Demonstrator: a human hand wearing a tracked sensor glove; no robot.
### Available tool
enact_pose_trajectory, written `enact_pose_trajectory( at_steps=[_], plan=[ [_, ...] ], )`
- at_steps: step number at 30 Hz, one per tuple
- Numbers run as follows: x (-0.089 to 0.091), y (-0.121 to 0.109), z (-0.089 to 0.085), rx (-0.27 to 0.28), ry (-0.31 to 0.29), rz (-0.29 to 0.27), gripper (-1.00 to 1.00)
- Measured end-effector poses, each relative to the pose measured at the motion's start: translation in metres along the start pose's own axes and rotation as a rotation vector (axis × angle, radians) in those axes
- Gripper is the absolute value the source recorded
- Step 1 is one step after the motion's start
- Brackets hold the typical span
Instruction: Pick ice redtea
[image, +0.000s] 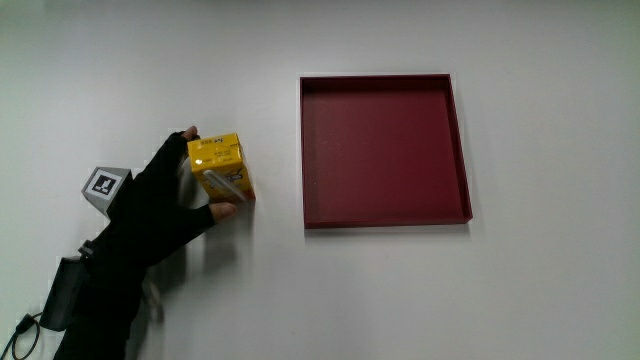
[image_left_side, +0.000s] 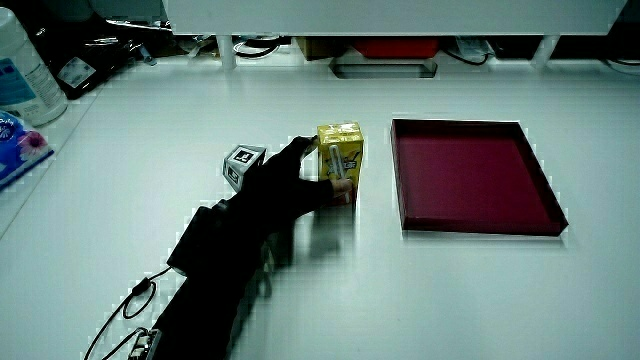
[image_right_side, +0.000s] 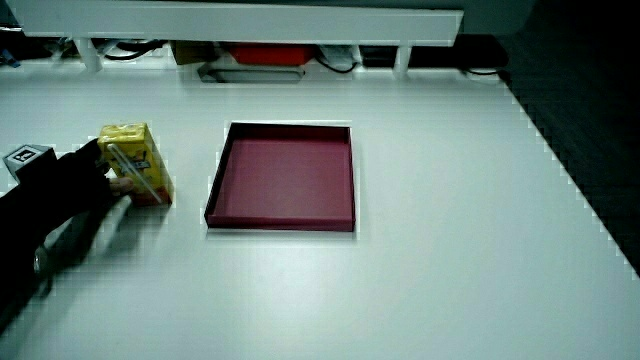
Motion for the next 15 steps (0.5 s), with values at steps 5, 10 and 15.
enact_pose_trajectory(
  at_steps=[5, 10, 15],
  plan=[
    [0.006, 0.012, -0.007, -0.021, -0.049, -0.007, 0.00],
    [0.005, 0.021, -0.012, -0.033, -0.090, -0.011, 0.00],
    [0.005, 0.025, -0.017, -0.037, -0.115, -0.024, 0.00]
  ],
)
